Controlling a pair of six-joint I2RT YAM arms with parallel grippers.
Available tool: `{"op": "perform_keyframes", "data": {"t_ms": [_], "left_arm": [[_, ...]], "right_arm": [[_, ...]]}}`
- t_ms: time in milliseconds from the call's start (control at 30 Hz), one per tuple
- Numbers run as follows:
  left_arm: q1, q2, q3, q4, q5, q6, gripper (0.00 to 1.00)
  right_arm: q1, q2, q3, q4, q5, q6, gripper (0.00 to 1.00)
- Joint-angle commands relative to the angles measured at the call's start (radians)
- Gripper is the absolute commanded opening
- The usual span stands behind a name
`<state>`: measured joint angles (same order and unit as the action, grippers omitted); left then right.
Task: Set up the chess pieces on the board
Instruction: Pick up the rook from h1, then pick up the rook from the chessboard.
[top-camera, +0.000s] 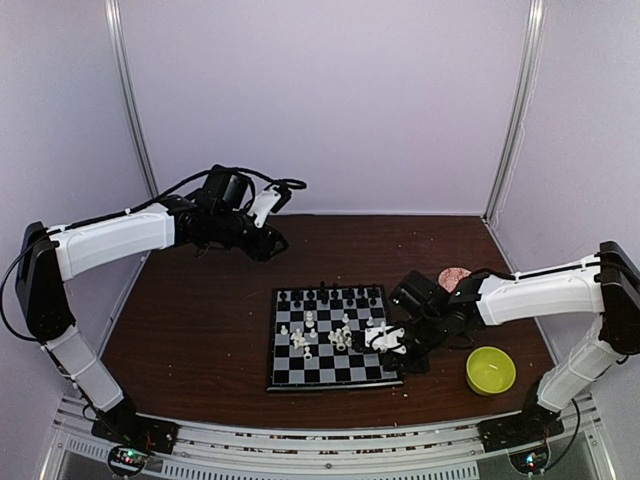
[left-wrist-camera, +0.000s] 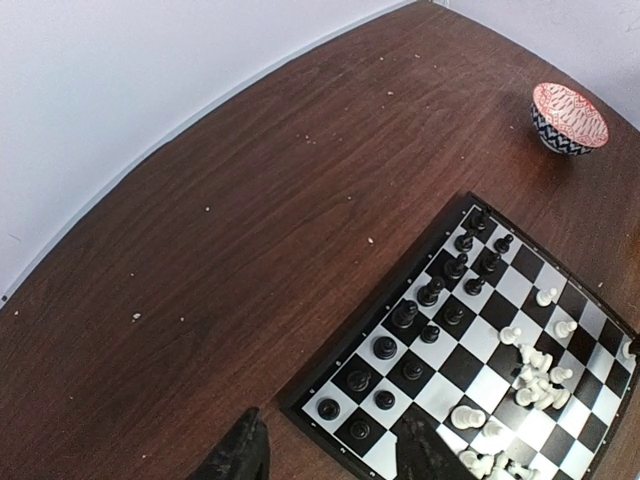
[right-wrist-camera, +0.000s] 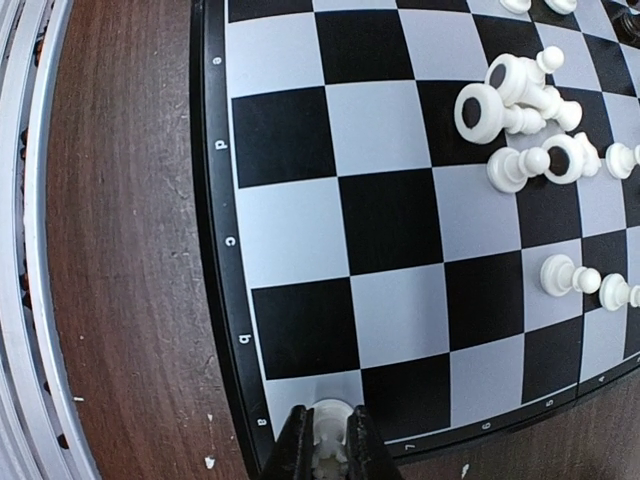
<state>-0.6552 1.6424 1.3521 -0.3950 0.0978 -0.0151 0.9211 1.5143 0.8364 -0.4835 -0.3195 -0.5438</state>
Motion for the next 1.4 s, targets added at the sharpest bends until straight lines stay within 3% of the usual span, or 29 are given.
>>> {"op": "perform_keyframes", "data": {"t_ms": [0, 367, 733, 933, 1133, 1267, 1367], "left_arm": [[-0.001, -0.021, 0.004, 0.009, 0.025, 0.011, 0.44], [-0.001, -0.019, 0.003, 0.006, 0.030, 0.013, 0.44], [-0.002, -0.011, 0.005, 0.000, 0.044, 0.015, 0.44], [-0.003, -0.013, 0.002, -0.005, 0.040, 0.025, 0.44], [-0.055, -0.033, 0.013, -0.066, 0.049, -0.004, 0.41], [-0.124, -0.038, 0.019, -0.155, 0.037, 0.001, 0.38], [-0.183, -0.026, 0.026, -0.220, 0.019, 0.003, 0.37]], "right_arm": [[0.009, 0.014, 0.032, -0.015, 0.020, -0.005, 0.09], [0.010, 0.017, 0.039, -0.044, -0.020, -0.025, 0.12], [0.010, 0.012, 0.037, -0.024, 0.012, -0.002, 0.28], [-0.003, -0.093, 0.063, -0.068, -0.011, 0.009, 0.37], [-0.129, -0.236, 0.083, -0.145, -0.085, 0.034, 0.40], [-0.284, -0.320, 0.025, -0.048, -0.146, 0.106, 0.40], [-0.361, -0.369, 0.010, -0.011, -0.039, 0.106, 0.39]]}}
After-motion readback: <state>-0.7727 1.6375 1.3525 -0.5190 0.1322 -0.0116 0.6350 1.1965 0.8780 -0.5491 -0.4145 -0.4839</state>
